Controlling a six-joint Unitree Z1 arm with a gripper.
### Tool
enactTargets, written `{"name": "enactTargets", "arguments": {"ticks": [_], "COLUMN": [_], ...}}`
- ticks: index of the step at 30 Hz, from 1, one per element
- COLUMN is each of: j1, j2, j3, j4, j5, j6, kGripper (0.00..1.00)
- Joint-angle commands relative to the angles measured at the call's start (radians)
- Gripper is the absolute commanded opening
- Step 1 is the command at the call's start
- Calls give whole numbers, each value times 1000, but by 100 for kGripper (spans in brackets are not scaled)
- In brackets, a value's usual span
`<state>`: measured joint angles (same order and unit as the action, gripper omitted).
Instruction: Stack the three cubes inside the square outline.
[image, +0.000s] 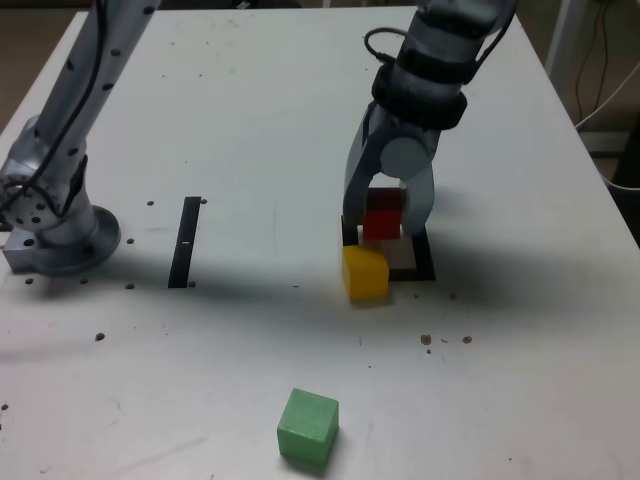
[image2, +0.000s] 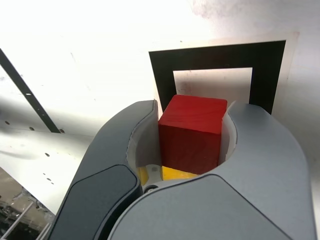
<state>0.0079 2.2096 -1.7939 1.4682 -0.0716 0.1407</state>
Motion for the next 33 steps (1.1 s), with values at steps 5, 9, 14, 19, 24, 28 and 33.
{"name": "enactTargets", "arguments": {"ticks": [5,9,14,19,24,28,33], "j1": [-11,-12,-13,-14,-17,-17,-17], "j2": [11,14,17,18,17,15,12], "j3": [23,35,47,57,62,68,76], "j4": [-22,-34,-48,-65,-70,-71,-73], "j5": [-8,-13,-13,-15,-16,-16,-16], "j6": [-7,-7,-7,-4,-1,-1,-1], "kGripper": [31,31,32,68,93,94,95]}}
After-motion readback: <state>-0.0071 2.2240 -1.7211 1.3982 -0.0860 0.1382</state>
